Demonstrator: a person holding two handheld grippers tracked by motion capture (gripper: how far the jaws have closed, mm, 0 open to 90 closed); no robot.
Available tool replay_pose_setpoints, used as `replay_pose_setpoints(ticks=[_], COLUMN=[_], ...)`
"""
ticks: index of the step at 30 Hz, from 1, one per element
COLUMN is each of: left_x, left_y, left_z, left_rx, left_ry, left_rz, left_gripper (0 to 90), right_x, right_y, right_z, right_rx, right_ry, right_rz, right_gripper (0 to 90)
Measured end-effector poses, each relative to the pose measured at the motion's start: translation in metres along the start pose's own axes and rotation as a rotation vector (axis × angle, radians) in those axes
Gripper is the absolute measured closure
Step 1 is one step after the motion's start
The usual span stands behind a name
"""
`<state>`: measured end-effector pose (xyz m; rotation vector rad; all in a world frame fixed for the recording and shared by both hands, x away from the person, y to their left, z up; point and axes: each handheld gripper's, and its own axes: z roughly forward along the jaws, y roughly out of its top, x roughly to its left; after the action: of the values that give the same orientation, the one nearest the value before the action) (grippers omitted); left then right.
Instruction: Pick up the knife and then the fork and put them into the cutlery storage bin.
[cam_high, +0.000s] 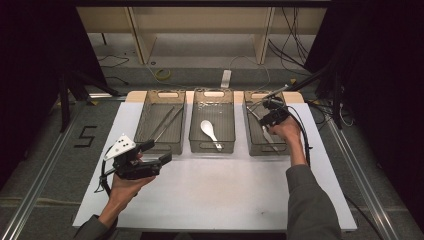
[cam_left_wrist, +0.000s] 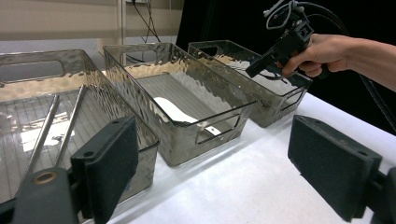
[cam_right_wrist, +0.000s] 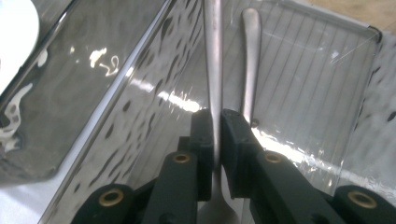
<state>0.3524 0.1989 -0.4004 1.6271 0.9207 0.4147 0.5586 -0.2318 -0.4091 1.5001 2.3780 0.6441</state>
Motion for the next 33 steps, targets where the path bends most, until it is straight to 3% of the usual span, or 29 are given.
replay_pose_setpoints(ticks=[4, 10, 18, 26, 33], left_x=[0.0, 0.0, 0.0, 0.0, 0.0], left_y=[0.0, 0.0, -0.001, -0.001, -0.001], left_z=[0.0, 0.001, 0.001, 0.002, 0.002], left_rx=[0.0, 0.005, 0.003, 0.009, 0.014], left_ry=[0.0, -0.004, -0.004, -0.008, -0.007], left_rz=[-0.001, -0.002, -0.004, -0.003, 0.002], left_gripper=[15.7, 15.7, 15.7, 15.7, 15.7], right_x=[0.0, 0.0, 0.002, 0.013, 0.028], right_y=[0.001, 0.001, -0.007, -0.014, -0.031], right_z=[-0.004, -0.014, -0.024, -0.039, -0.055], right_rx=[-0.025, -0.039, -0.07, -0.148, -0.234], right_ry=[0.005, 0.004, 0.037, 0.069, 0.11], right_rz=[-0.009, -0.022, -0.02, -0.027, -0.031], right_gripper=[83.0, 76.4, 64.2, 40.8, 34.8])
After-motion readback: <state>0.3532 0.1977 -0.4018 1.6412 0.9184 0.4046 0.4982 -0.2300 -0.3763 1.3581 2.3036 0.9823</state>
